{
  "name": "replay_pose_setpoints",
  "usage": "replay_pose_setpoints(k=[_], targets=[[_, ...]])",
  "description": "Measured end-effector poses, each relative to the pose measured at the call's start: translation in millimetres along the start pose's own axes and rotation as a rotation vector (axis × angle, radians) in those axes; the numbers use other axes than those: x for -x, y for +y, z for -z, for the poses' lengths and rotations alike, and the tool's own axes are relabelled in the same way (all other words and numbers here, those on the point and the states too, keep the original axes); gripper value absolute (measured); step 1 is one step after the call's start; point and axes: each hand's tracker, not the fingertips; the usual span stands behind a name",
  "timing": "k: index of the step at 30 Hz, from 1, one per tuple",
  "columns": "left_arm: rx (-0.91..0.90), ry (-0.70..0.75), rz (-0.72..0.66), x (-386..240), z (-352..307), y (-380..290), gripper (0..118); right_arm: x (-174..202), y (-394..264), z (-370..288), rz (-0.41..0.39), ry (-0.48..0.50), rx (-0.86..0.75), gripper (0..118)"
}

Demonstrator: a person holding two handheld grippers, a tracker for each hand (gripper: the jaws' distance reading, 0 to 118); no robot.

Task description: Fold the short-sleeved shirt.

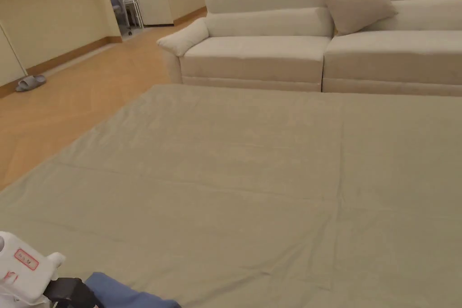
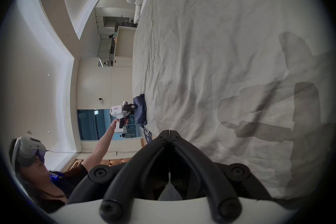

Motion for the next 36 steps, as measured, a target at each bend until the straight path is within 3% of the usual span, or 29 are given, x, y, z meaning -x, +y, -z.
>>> replay_pose_setpoints(k=[2, 4, 5, 7, 8, 11, 14, 18, 20, 21, 22, 23, 24, 26, 29, 36], targets=[[-0.027, 0.227, -0.017, -24.9, -13.1, -20.5, 90, 2.5, 3.0, -20.9, 0.001, -0.002, -0.058, 0], [-0.099, 0.305, -0.035, -49.6, -41.2, -39.6, 90, 18.4, 7.1, -44.6, -0.084, -0.069, -0.131, 0], [-0.177, 0.32, -0.063, -68.7, -59.9, -55.1, 90, 33.5, 6.8, -59.8, -0.155, -0.138, -0.185, 0], [-0.413, 0.295, 0.045, -116.7, -102.8, -92.0, 90, 64.3, 7.1, -84.9, -0.261, -0.304, -0.321, 0], [-0.546, 0.241, 0.107, -147.7, -123.8, -115.4, 90, 87.2, 3.7, -97.1, -0.383, -0.416, -0.414, 0], [-0.932, 0.254, 0.305, -238.7, -170.7, -192.7, 90, 162.2, -17.0, -127.3, -0.638, -0.609, -0.683, 0], [-1.332, 0.302, 0.37, -321.7, -190.9, -274.4, 90, 230.7, -41.2, -161.4, -0.768, -0.558, -0.914, 0], [-1.616, 0.03, 0.383, -389.8, -204.2, -355.9, 90, 312.7, -79.3, -195.2, -0.936, -0.603, -1.16, 0], [-1.687, -0.013, 0.402, -416.1, -206.9, -380.2, 88, 339.3, -99.3, -206.1, -0.985, -0.586, -1.204, 0], [-1.695, -0.009, 0.445, -428.2, -208.1, -389.1, 81, 344.6, -99.8, -208.1, -1.008, -0.592, -1.22, 0], [-1.697, 0.024, 0.524, -445.5, -207.7, -398.8, 61, 351.7, -108.3, -211.4, -1.03, -0.612, -1.251, 0], [-1.708, 0.046, 0.568, -459.5, -205.7, -399.2, 11, 355.0, -113.5, -214.0, -1.023, -0.612, -1.244, 0], [-1.698, 0.084, 0.601, -469.3, -204.1, -402.2, 0, 357.2, -118.2, -216.7, -1.025, -0.611, -1.242, 0], [-1.708, 0.086, 0.589, -479.3, -199.7, -407.9, 0, 355.5, -122.7, -220.2, -1.019, -0.599, -1.256, 0], [-1.651, -0.036, 0.632, -494.9, -199.4, -416.6, 0, 354.2, -130.0, -224.8, -1.012, -0.601, -1.261, 0], [-1.652, -0.026, 0.678, -509.3, -198.0, -429.6, 0, 355.8, -139.6, -234.3, -1.039, -0.622, -1.287, 0]])
